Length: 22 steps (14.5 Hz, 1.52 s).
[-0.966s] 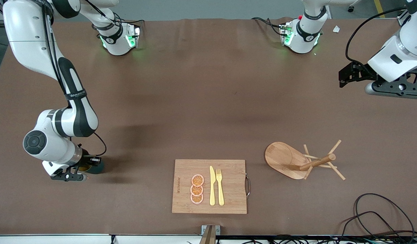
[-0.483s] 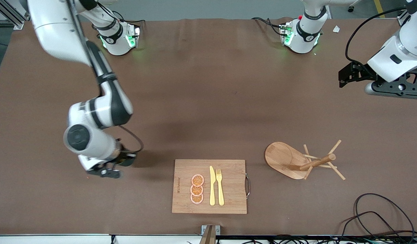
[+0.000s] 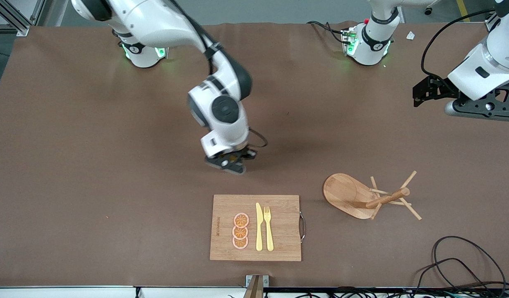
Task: Pass cup and hang on rack
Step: 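Grasp the mug rim with the right gripper and carry it toward center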
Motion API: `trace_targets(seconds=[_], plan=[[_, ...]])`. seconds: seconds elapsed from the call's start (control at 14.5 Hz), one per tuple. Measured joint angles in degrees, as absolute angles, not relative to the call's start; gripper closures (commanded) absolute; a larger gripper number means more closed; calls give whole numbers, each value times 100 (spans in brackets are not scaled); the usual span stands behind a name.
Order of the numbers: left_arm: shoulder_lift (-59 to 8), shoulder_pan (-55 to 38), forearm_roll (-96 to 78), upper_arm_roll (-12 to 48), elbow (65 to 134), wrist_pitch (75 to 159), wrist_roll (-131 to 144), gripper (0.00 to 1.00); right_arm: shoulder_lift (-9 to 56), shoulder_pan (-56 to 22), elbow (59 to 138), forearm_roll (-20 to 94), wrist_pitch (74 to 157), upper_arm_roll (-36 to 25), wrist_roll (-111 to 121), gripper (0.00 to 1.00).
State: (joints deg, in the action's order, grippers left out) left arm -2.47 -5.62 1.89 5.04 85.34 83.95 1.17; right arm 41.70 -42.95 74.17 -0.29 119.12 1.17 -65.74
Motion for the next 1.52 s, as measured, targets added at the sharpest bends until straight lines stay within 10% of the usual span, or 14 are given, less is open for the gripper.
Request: trace_targets(seconds=[0.69,1.17,1.52], plan=[[-283,-563,13,503,8533,8400,117,0,5192,-5762,6407,-32,12621,66,-8484,90],[-336,-563,13,501,8533,8402,117,0,5330,-5668,6201,-32,12681,-44,-8529,0],[-345,-684,14,567,8533,8403,119,0,5107,-5189,6041,-32,12482,-57,-8229,0]])
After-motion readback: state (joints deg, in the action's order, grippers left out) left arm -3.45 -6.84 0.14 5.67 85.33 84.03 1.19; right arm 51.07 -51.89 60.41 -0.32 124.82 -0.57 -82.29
